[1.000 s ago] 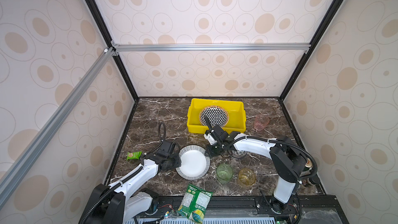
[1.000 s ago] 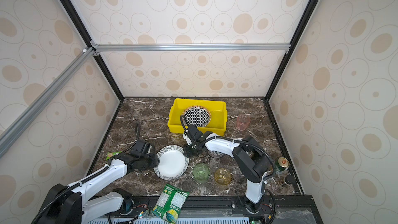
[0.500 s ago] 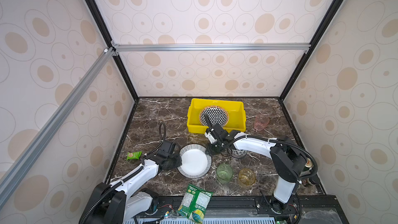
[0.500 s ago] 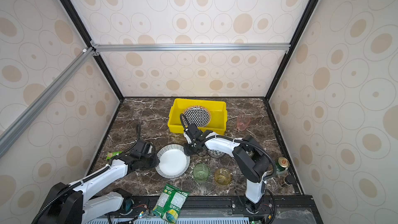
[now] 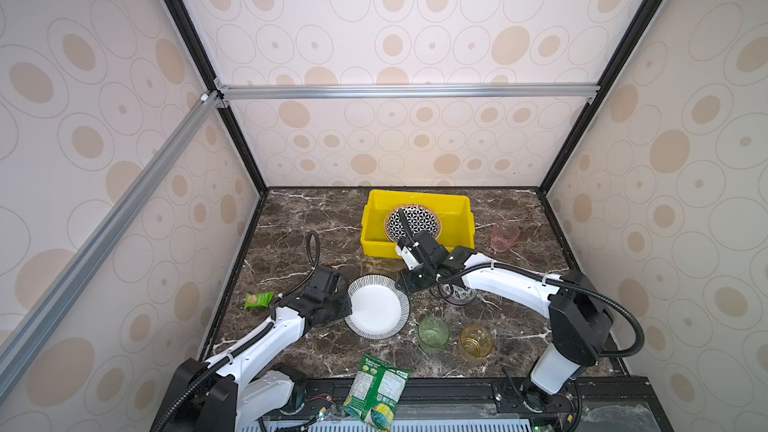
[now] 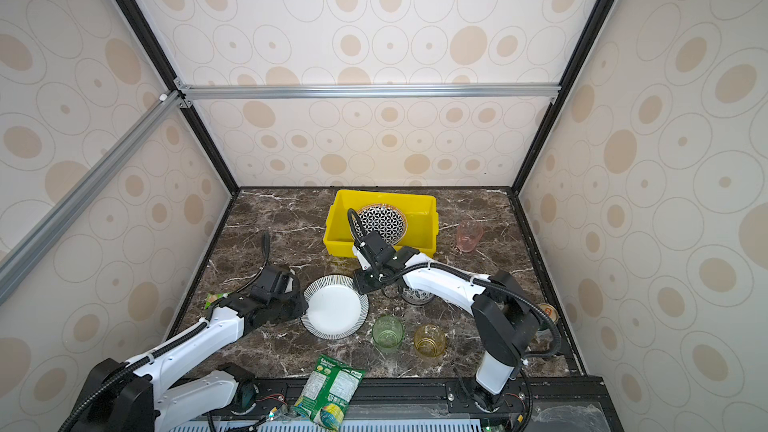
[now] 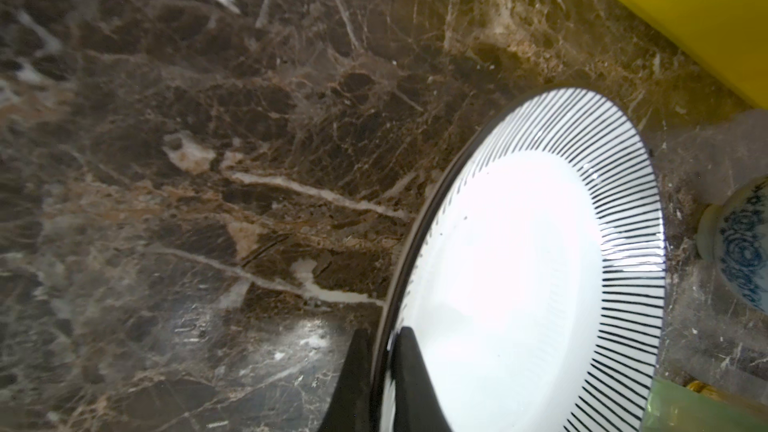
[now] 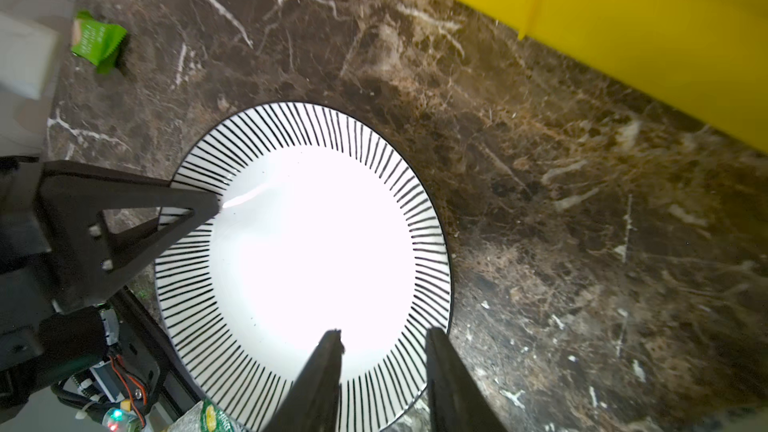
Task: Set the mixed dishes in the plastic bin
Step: 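Lift the striped plate with the left gripper while the right gripper withdraws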
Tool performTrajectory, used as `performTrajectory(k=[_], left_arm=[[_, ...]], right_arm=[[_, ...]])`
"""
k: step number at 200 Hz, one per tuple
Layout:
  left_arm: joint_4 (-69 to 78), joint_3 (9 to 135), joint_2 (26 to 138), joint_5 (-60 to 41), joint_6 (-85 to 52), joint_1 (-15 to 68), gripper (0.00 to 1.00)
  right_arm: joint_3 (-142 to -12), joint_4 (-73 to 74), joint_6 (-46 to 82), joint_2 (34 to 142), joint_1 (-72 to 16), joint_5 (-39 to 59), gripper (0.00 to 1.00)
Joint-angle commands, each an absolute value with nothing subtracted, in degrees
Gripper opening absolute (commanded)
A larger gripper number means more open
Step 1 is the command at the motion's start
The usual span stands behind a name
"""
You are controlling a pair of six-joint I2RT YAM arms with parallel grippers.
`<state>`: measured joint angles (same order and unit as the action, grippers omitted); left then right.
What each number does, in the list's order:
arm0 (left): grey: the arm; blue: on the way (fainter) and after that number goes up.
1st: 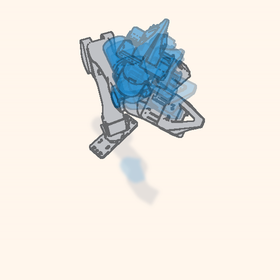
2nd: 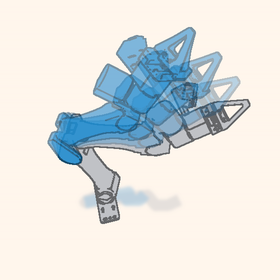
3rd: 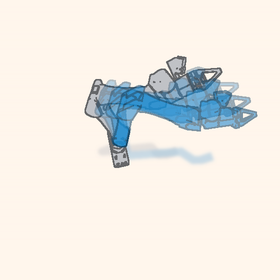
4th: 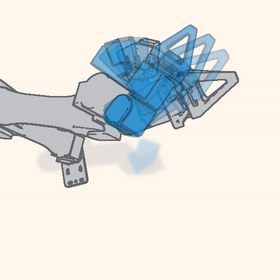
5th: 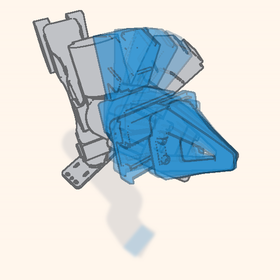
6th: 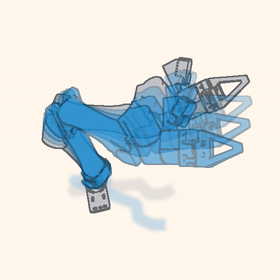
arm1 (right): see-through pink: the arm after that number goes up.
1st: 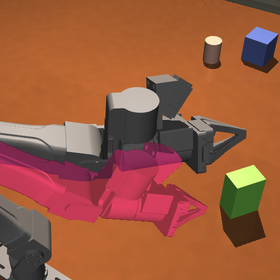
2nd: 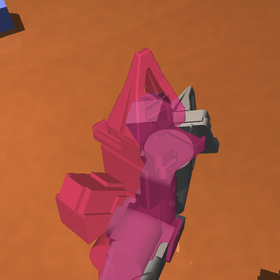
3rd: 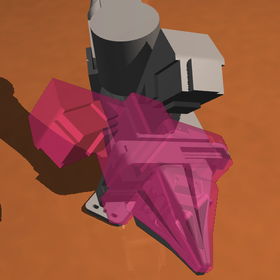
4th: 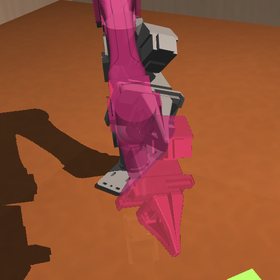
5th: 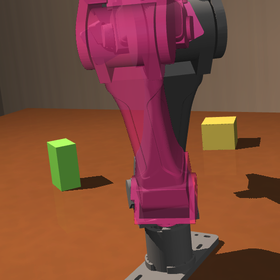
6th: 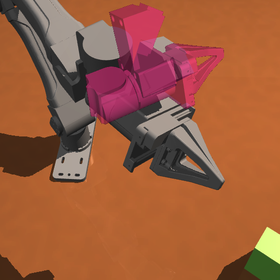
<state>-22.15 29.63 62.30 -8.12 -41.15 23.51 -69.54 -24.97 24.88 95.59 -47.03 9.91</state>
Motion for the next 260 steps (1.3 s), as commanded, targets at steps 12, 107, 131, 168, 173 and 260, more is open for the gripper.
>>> performTrajectory(k=[12, 107, 131, 168, 173, 260], left_arm=[[-26.9, 33.6, 60.7, -1.7, -39.4, 23.5, 0.00], [-33.3, 46.3, 58.1, 0.6, -36.4, 23.5, 0.00], [-33.9, 48.8, 58.6, 1.0, -35.9, 23.4, 0.00], [-33.9, 53.1, 59.9, -0.1, -34.7, 23.4, 0.00], [-33.9, 53.7, 60.1, -0.2, -34.5, 23.4, 0.00], [-30.7, 68.5, 70.0, -2.5, -30.3, 23.4, 0.00]], right_arm=[[-70.7, -27.7, 23.6, 91.6, -47.6, 6.6, 0.38], [-67.6, -30.6, 22.2, 78.0, -47.3, -5.2, 0.48], [-66.5, -31.7, 22.0, 75.0, -46.5, -7.4, 0.49], [-64.4, -33.3, 22.0, 70.8, -43.8, -9.2, 0.49], [-64.0, -33.5, 22.0, 70.2, -43.4, -9.3, 0.49], [-60.9, -35.7, 22.9, 64.3, -38.0, -9.7, 0.50]])
